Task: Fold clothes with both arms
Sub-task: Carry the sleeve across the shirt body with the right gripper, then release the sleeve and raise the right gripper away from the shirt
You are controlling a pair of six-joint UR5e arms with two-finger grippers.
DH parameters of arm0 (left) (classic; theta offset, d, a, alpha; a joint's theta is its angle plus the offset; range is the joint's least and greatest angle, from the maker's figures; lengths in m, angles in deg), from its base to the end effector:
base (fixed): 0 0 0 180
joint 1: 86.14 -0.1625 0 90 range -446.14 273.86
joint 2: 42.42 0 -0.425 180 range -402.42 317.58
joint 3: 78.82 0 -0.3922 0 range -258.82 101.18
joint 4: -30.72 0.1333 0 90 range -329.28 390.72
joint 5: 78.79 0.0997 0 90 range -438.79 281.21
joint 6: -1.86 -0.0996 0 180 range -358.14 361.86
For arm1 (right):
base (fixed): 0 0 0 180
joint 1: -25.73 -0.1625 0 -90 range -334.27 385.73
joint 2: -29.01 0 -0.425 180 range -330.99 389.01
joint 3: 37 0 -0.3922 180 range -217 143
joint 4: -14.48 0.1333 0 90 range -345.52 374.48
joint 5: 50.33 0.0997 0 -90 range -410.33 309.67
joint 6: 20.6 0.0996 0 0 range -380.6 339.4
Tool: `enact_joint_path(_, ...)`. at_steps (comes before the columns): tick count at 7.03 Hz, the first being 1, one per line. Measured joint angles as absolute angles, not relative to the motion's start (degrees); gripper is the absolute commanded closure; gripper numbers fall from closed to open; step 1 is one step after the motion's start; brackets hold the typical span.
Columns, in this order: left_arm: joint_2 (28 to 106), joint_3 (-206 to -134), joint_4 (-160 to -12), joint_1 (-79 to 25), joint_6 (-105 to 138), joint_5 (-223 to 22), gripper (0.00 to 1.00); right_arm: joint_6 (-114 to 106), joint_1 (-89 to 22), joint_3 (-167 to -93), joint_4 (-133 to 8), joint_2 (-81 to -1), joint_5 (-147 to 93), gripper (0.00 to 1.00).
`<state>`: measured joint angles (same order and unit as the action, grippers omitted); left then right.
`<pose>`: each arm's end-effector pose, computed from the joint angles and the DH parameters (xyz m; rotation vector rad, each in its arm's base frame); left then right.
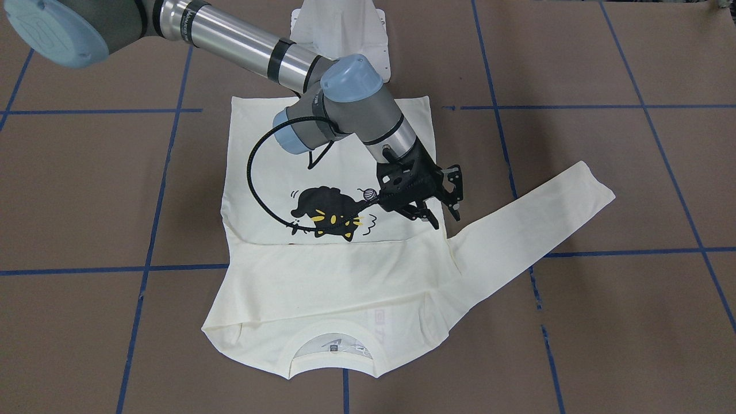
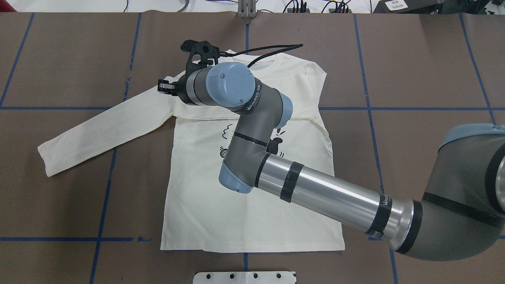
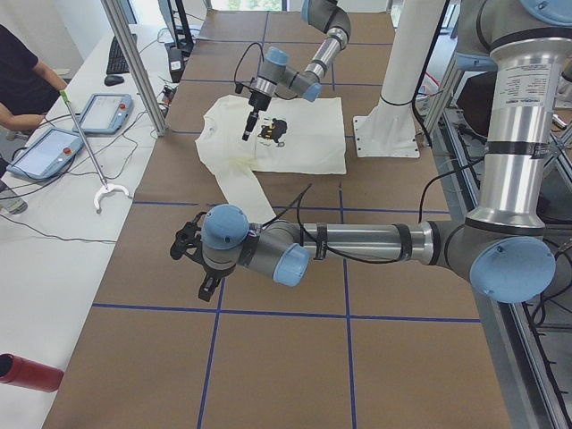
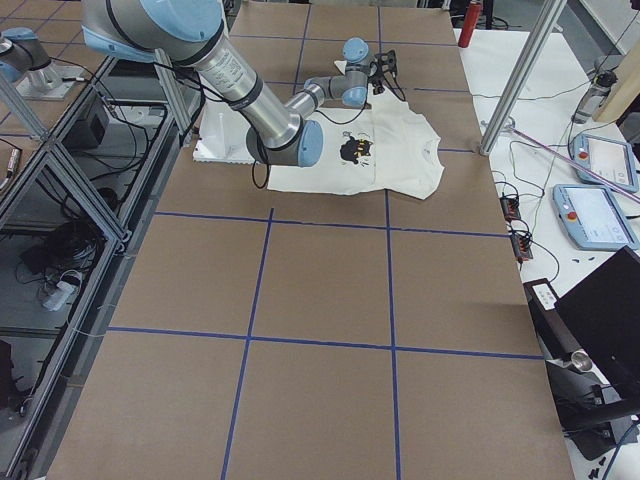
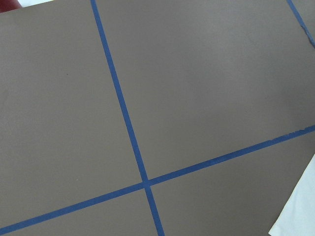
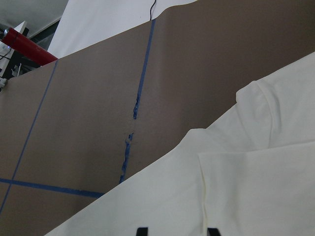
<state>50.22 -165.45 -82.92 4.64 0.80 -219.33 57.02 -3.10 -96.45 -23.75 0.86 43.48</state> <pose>-0.0636 -0.5274 0.6115 0.3874 0.8639 0.1808 -0.6577 -0.5067 0.0723 0.4599 -1.3781 0.1867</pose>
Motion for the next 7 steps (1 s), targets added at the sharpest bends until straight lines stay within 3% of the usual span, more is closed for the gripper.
enact_joint_path(4,50.4,-165.2,-88.4,0.7,12.3,-217.3,0.00,59.5,-5.6,-98.7,-35.1,0.8,46.6,0.00)
enact_joint_path(7,43.1,-170.7,-105.5,-12.2,41.6,-204.7,0.00,51.7,-14.5,-116.5,-63.9,-6.2,59.1,0.00)
